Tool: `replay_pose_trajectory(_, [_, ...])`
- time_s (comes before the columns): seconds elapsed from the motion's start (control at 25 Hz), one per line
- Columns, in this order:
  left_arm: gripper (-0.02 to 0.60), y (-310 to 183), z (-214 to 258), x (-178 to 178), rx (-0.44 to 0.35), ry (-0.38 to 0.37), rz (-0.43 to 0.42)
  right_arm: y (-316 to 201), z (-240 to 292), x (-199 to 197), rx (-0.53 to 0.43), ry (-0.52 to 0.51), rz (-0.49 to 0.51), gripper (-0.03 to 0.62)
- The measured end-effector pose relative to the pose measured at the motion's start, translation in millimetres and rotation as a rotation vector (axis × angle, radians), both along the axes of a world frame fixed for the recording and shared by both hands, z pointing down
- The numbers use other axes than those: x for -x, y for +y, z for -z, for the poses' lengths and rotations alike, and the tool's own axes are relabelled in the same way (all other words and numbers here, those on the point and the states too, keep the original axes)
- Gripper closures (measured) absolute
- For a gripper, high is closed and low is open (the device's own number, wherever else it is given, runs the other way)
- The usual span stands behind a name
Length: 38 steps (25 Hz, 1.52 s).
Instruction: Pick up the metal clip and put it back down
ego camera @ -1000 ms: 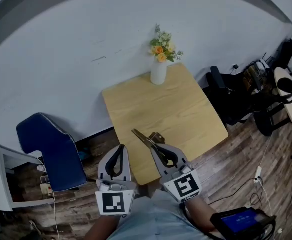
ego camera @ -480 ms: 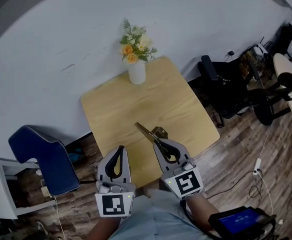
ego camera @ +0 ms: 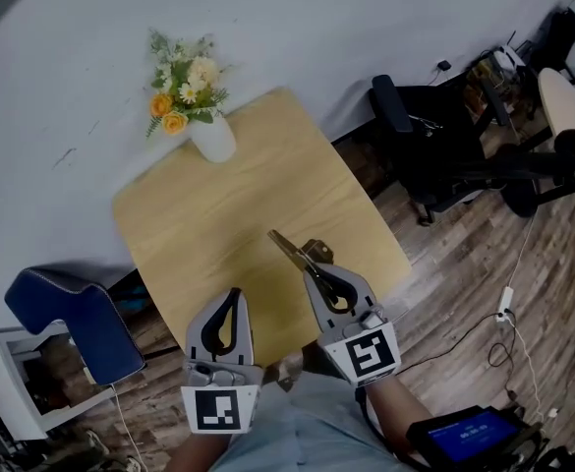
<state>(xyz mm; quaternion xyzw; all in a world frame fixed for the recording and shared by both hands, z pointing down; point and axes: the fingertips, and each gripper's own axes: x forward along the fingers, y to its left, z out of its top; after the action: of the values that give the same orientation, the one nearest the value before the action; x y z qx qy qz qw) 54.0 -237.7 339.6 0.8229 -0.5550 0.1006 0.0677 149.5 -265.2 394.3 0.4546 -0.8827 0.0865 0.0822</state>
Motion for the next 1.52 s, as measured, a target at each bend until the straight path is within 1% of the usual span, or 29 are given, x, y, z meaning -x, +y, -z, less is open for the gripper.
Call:
replay_pose_trajectory(0.24, [0.563,-32.5,-38.0,-54.7,0.091,-0.017,-0.025,-32.1,-44.1,-50.5,0.081,-0.019,-0.009,0.542])
replay_pose_trajectory(0.4, [0.563,-39.7,-64.8,-74.9,0.145,-0.032,-0.031,-38.5,-78.6,-69.9,0.142,-0.030,-0.012,0.542])
replay_pose_trajectory(0.68, [0.563,-51.7,-110.5,-80.9,0.235,-0.067,-0.024,-53.8,-129.1,-82.3,0.211,-0.058,-0.017,0.542])
replay_pose_trajectory(0.96, [0.563,-69.8,-140.6,-80.0,0.286,-0.070,-0.013,-65.9,-162.3,-86.6,0.252,-0.084,-0.016,0.542])
replay_pose_trajectory(1.12, [0.563,-77.7,-152.6,-81.3,0.309,-0.068,-0.018,-71.2,-174.5,-87.8,0.261,-0.077,-0.013,0.541])
replay_pose_trajectory(1.32, [0.563,-85.0,-160.0,-82.8,0.318,-0.059,-0.023,-78.5,-186.1,-98.8,0.276,-0.052,-0.054,0.540])
replay_pose_trajectory(1.52, [0.563,-87.5,-161.3,-81.9,0.324,-0.069,-0.025,-85.8,-192.0,-110.6,0.281,-0.027,-0.097,0.539])
